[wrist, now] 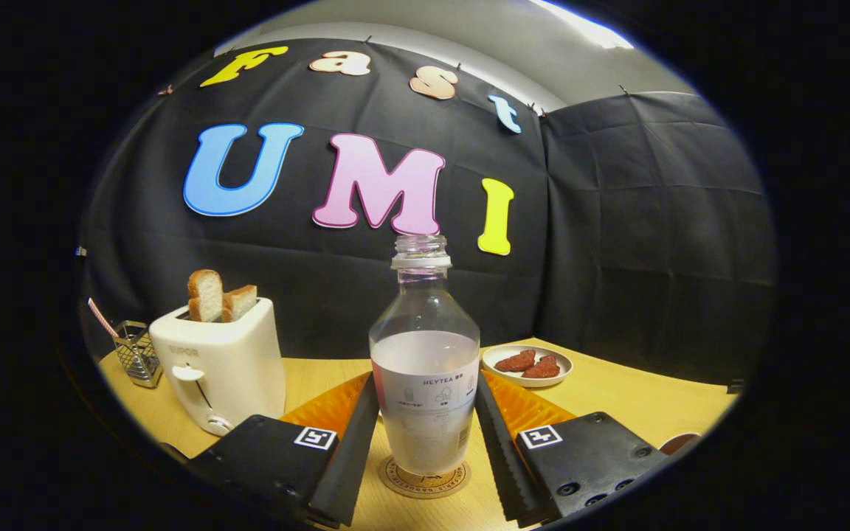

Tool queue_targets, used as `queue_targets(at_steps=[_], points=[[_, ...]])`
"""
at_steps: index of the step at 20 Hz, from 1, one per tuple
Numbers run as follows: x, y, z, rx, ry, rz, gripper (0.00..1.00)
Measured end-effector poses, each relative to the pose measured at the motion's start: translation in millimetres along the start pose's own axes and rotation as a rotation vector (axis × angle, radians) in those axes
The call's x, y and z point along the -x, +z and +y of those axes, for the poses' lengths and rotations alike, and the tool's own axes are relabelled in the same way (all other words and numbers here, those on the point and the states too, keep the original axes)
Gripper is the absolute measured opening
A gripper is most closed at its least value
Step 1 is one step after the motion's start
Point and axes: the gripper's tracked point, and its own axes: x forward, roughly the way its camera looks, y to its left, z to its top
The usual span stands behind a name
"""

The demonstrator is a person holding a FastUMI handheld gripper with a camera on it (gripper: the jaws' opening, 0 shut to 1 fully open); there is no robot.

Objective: Take the bottle from table, then pour the juice into the cup, finally place the bottle on the coaster

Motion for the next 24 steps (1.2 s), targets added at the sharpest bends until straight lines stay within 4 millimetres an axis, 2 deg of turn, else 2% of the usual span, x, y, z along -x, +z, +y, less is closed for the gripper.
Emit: queue_targets(at_steps=[3, 6, 17, 19, 22, 24], points=[[-5.6, -17.8, 2.6, -0.007, -0.001, 0.026, 0.75], [-8.8, -26.6, 8.2, -0.003, 0.009, 0.033, 0.75], [-12.4, -45.1, -3.3, -0.045, -0.024, 0.081, 0.76], [-10.8, -44.8, -1.7, -0.07, -0.008, 0.084, 0.79], [-10.8, -44.1, -5.5, -0.067, -0.01, 0.084, 1.0], [-8.6, -42.5, -9.2, -0.052, -0.016, 0.083, 1.0]])
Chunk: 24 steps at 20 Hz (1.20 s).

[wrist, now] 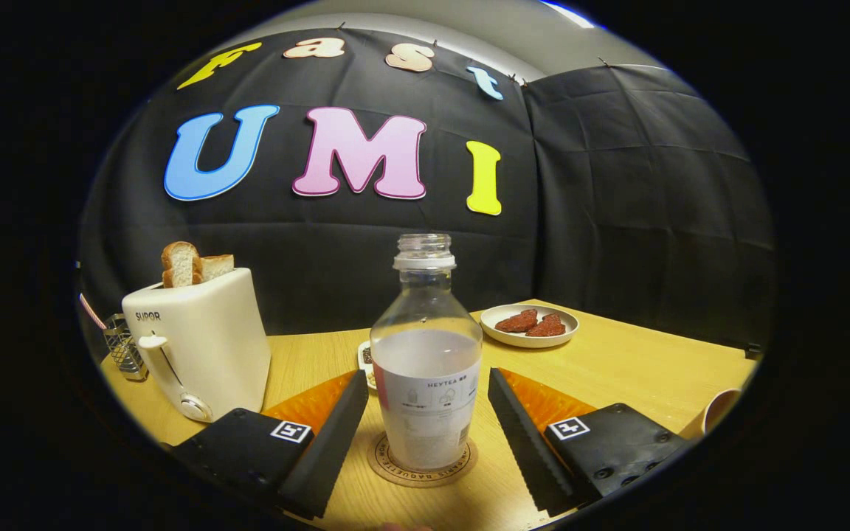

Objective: Take the bottle from table, then pour the juice into the cup, finally place the bottle on the coaster

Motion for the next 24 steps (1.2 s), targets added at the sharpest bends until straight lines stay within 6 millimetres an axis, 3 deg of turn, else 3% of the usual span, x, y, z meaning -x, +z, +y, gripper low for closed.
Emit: queue_targets(at_steps=[4, 9, 18, 24], points=[[13.2, 1.2, -1.7, 0.0, 0.01, 0.024, 1.0], [47.7, 10.9, 3.3, 0.016, 0.052, 0.034, 1.0], [125.2, 81.0, 7.8, 0.066, 0.201, -0.057, 0.98], [172.1, 128.6, 22.4, 0.08, 0.309, -0.092, 0.97]])
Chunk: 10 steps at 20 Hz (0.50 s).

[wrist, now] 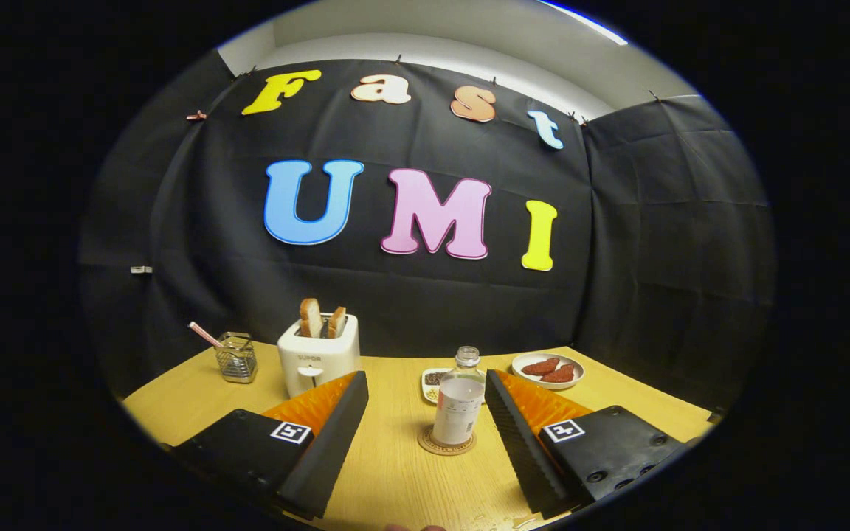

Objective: Take the bottle from table, then pour the juice into the cup, finally place the bottle on the coaster

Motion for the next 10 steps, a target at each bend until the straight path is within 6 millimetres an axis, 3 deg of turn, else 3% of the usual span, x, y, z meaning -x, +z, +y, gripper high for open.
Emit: queue_targets(at_steps=[5, 10], points=[[23.8, 34.7, 11.4, -0.065, 0.053, -0.008, 0.97], [44.6, 50.5, 9.8, -0.097, 0.066, -0.01, 0.97]])
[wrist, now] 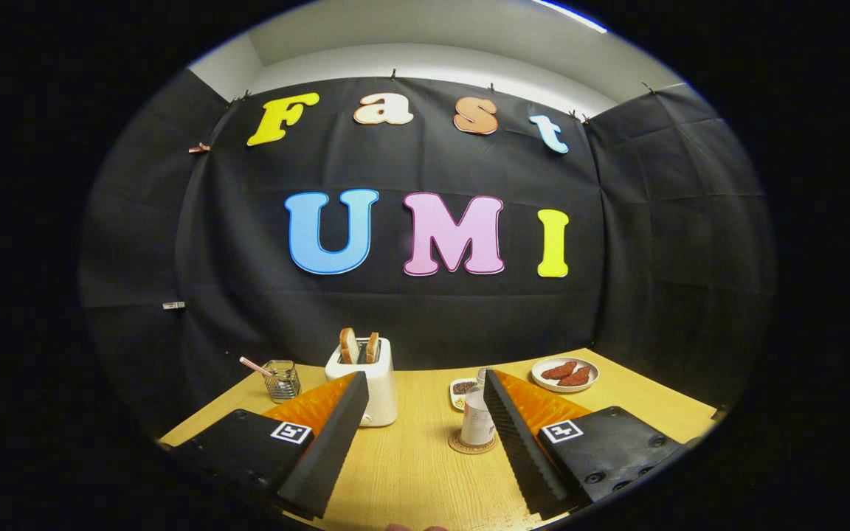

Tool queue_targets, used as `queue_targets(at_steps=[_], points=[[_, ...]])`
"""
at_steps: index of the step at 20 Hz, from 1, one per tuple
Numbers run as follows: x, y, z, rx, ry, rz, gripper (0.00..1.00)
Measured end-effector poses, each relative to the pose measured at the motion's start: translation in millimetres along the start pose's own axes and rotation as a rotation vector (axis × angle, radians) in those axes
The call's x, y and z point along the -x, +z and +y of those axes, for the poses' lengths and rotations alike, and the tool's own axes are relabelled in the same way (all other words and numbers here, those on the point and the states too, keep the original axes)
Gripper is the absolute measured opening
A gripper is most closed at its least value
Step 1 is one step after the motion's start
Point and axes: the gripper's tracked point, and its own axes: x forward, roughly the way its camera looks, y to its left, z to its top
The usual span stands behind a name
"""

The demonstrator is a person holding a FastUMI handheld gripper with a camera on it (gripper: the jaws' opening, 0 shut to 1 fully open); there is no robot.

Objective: Take the bottle from table, then pour the juice into the cup, finally place the bottle on the coaster

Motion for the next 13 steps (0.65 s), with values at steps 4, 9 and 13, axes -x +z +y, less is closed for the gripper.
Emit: queue_targets(at_steps=[4, 9, 13], points=[[5.9, 5.8, 1.7, -0.013, 0.021, 0.001, 0.97], [14.7, 13.7, 2.4, -0.026, 0.039, -0.003, 0.97], [24.7, 13.9, 4.8, -0.041, 0.058, -0.002, 0.97]])
